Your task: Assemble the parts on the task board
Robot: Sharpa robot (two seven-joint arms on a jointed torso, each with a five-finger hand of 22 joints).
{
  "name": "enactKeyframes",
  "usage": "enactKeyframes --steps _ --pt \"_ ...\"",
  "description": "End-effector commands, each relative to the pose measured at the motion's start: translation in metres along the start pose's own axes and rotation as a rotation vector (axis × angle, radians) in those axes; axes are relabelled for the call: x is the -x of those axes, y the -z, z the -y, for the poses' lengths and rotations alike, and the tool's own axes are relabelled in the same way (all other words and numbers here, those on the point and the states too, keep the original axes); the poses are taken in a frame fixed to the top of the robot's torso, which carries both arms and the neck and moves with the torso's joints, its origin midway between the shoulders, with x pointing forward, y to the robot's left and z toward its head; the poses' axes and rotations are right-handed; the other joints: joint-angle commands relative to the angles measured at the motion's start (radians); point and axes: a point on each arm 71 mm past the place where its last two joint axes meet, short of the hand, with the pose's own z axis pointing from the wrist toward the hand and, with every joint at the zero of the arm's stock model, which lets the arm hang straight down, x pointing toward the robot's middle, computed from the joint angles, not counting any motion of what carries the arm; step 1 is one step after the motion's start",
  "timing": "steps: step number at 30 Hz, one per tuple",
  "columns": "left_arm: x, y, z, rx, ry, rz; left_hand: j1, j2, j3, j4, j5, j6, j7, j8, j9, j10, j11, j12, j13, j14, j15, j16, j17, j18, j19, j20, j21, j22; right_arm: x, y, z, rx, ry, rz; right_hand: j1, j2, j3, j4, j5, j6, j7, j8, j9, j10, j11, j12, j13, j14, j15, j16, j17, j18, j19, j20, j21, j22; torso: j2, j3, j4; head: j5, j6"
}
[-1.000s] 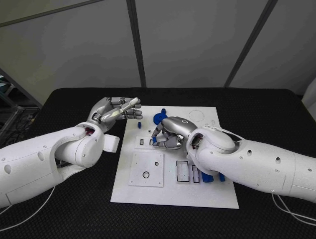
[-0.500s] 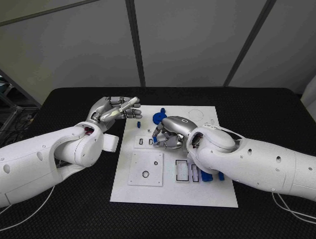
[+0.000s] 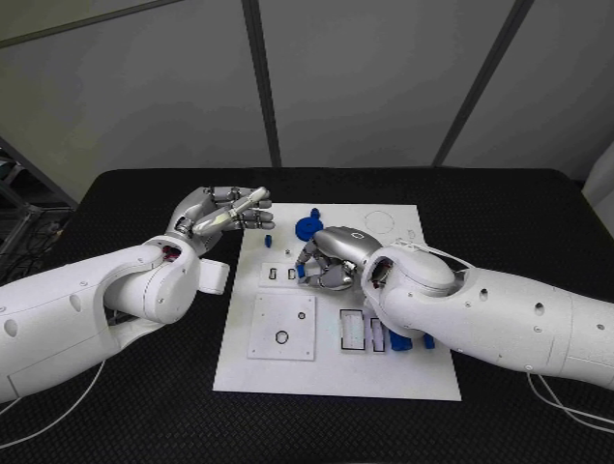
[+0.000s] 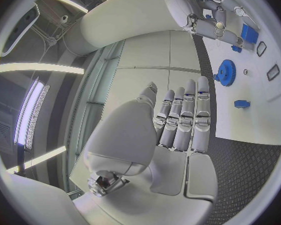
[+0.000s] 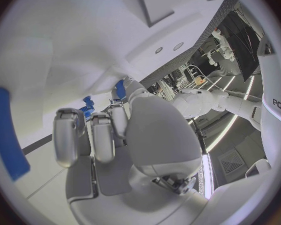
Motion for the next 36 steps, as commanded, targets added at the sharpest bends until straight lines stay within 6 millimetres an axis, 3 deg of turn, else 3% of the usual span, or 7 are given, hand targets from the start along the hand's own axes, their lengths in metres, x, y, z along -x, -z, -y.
enactKeyframes --steps 1,17,27,36 --pt "-0.0016 -0.0005 0.0014 -0.008 0.004 -0.013 0.0 0.001 -0.002 -0.002 -0.004 0.003 0.003 -0.005 -0.001 0.006 0.002 -0.006 -0.001 -0.003 -0.002 -0.007 0.001 -0.011 -0.004 -0.001 -0.006 -0.001 -0.0048 0.0007 0.0037 -0.03 0.021 -0.041 -0.012 -0.006 -0.003 0.004 -0.004 -0.013 0.004 -0.007 0.0 -0.009 0.002 -0.007 -0.001 0.087 0.01 -0.003 0.193 -0.007 0.006 0.004 -0.007 0.083 0.0 0.0 0.0003 -0.001 -0.001" --pt "-0.0018 -0.0007 0.0011 -0.006 0.006 -0.016 -0.001 0.001 -0.002 -0.001 -0.004 0.003 0.004 -0.005 -0.001 0.005 0.003 -0.007 -0.002 -0.003 -0.002 -0.007 0.002 -0.011 -0.004 -0.001 -0.006 -0.002 -0.0034 0.0005 0.0038 -0.039 0.016 -0.02 -0.03 -0.019 -0.008 0.014 -0.013 -0.04 0.013 -0.018 -0.005 -0.022 0.011 -0.022 -0.016 0.086 0.018 -0.005 0.189 -0.006 0.003 0.013 -0.01 0.077 0.0 -0.0004 0.0009 -0.002 -0.003" --pt "-0.0024 -0.0008 0.0009 -0.004 0.007 -0.021 -0.002 0.0 -0.003 -0.001 -0.004 0.002 0.004 -0.006 -0.001 0.005 0.003 -0.008 -0.002 -0.004 -0.001 -0.008 0.002 -0.011 -0.004 -0.001 -0.007 -0.002 -0.001 0.0009 0.0039 -0.045 0.009 0.013 -0.05 -0.042 -0.021 0.034 -0.043 -0.098 0.024 -0.038 -0.016 -0.057 0.022 -0.066 -0.059 0.084 0.028 -0.009 0.183 -0.004 -0.004 0.022 -0.017 0.067 0.0 -0.0002 0.001 -0.002 -0.002" --pt "-0.0026 -0.001 0.0007 -0.004 0.008 -0.022 -0.002 0.0 -0.003 -0.001 -0.004 0.002 0.004 -0.006 -0.001 0.005 0.003 -0.008 -0.002 -0.004 -0.001 -0.008 0.002 -0.011 -0.004 -0.001 -0.007 -0.002 0.0025 0.0024 0.0012 -0.03 -0.006 0.06 -0.065 -0.072 -0.047 0.072 -0.032 -0.151 0.036 -0.042 -0.024 -0.074 0.033 -0.086 -0.083 0.083 0.037 -0.011 0.179 -0.002 -0.009 0.032 -0.023 0.058 -0.001 0.0002 0.0008 -0.002 -0.001"
